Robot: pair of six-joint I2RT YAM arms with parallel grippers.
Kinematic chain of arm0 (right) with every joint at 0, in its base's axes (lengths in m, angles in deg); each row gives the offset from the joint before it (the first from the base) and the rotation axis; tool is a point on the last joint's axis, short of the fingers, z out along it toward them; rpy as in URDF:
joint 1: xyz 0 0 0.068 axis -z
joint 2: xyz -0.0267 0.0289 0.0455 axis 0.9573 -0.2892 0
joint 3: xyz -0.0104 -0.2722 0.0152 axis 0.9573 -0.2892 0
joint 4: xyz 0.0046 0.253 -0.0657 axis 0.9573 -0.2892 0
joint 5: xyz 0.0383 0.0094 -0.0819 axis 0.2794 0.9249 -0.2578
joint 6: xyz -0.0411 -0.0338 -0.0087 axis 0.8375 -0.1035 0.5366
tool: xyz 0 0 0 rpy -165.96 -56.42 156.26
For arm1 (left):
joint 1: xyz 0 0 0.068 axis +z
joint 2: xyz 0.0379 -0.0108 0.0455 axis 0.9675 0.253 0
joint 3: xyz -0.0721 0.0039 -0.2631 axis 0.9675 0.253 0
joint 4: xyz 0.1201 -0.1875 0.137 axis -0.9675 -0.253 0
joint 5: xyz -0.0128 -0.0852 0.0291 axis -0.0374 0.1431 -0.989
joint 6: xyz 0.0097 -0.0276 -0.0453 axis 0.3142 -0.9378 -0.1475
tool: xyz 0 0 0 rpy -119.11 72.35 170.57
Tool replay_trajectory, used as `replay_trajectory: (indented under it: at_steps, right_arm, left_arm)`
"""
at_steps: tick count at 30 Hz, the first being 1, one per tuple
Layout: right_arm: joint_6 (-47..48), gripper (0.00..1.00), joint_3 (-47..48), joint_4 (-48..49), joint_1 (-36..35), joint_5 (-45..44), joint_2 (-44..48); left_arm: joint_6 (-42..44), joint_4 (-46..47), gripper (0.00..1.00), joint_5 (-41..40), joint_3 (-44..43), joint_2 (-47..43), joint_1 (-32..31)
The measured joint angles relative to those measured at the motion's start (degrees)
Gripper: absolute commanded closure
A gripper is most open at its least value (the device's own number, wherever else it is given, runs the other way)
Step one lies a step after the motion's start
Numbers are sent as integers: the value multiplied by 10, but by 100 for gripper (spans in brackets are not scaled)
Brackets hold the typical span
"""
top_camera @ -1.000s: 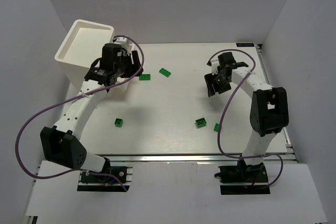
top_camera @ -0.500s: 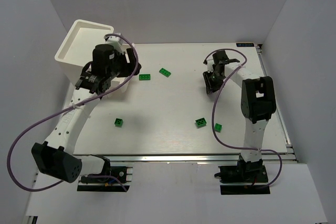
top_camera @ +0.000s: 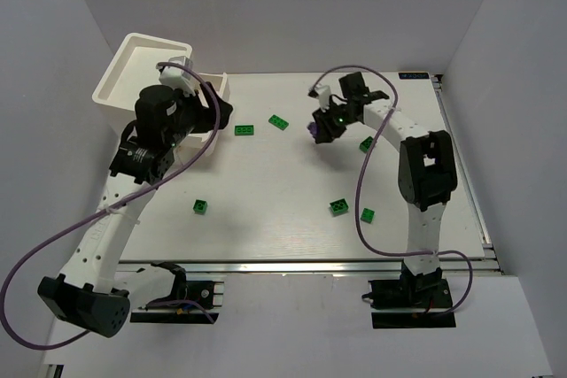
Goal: Sort the legos into containers by color
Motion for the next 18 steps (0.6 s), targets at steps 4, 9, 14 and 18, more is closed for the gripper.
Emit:
replay_trajectory:
  at_steps: [4,9,14,18]
  right_arm:
    - [3,100,98,49,-59,69,-15]
    - [-85,100,215,164,-127,95,-74]
    - [-200,100,225,300,-174,79,-112]
    - [-274,100,225,429,-210,40,-143]
  left_arm:
    - [-5,1,20,-12,0,-20,0]
    - [-18,0,20,-42,0,-53,0]
    - [-28,-6,20,-68,1,-89,0]
    - [-31,-16,19,-88,1,-106,0]
